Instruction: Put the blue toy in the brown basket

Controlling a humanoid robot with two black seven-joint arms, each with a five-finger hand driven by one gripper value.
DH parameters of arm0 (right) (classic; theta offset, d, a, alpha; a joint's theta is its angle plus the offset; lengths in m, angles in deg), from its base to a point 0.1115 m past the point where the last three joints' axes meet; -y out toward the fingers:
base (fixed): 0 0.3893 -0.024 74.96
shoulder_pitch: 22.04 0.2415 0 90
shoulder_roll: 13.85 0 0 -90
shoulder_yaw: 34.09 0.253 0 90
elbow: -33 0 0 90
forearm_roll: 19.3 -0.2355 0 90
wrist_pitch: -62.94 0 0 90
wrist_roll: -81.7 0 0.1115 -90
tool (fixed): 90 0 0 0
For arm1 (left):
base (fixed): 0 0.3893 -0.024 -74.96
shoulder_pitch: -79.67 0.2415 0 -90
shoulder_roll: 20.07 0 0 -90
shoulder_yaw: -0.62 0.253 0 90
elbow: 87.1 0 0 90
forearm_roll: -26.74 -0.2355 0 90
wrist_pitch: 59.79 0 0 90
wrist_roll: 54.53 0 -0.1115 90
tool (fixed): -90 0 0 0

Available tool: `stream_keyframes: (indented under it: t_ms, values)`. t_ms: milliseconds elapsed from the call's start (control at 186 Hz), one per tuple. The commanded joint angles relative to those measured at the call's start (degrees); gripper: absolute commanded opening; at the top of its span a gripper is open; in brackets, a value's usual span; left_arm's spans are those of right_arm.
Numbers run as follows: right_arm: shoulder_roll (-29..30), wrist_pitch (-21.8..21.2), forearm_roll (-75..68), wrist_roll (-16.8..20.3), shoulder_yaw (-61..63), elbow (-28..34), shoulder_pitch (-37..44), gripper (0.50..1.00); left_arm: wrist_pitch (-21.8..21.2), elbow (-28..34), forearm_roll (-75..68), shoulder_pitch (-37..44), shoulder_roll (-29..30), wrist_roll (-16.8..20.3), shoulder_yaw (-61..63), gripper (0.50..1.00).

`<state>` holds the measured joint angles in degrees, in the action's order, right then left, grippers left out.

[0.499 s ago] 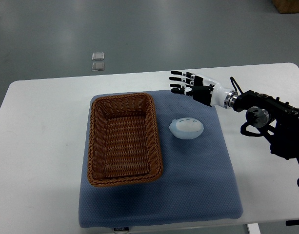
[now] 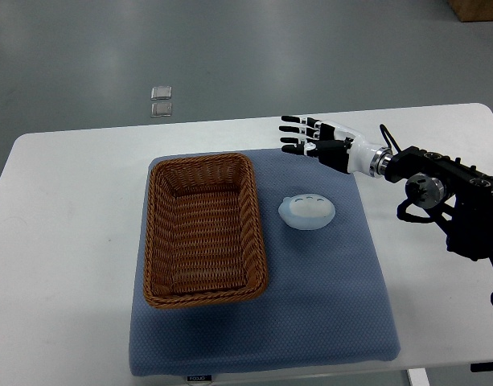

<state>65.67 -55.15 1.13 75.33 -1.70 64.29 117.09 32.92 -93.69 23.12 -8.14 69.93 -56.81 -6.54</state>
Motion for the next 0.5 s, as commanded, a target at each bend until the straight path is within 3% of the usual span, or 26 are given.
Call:
stream_keyframes:
  t_ms: [0,295,493]
  values:
    - [-0.3,0.6,0.3,0.1,-0.3,0.0,0.2,0.913,0.0,-0.3,-0.1,0.0,0.0,0.0,0.0,1.000]
    - [-0.9,0.2,12.8,-0.6,-0.3,0.9,0.9,0.913,0.0,-0.2,-0.1,0.0,0.0,0.0,0.0,1.000]
    - [-4.6,0.3,26.4,-3.2,-0.4,9.1,2.2,0.913,0.0,-0.2,-0.1,0.0,0.0,0.0,0.0,1.000]
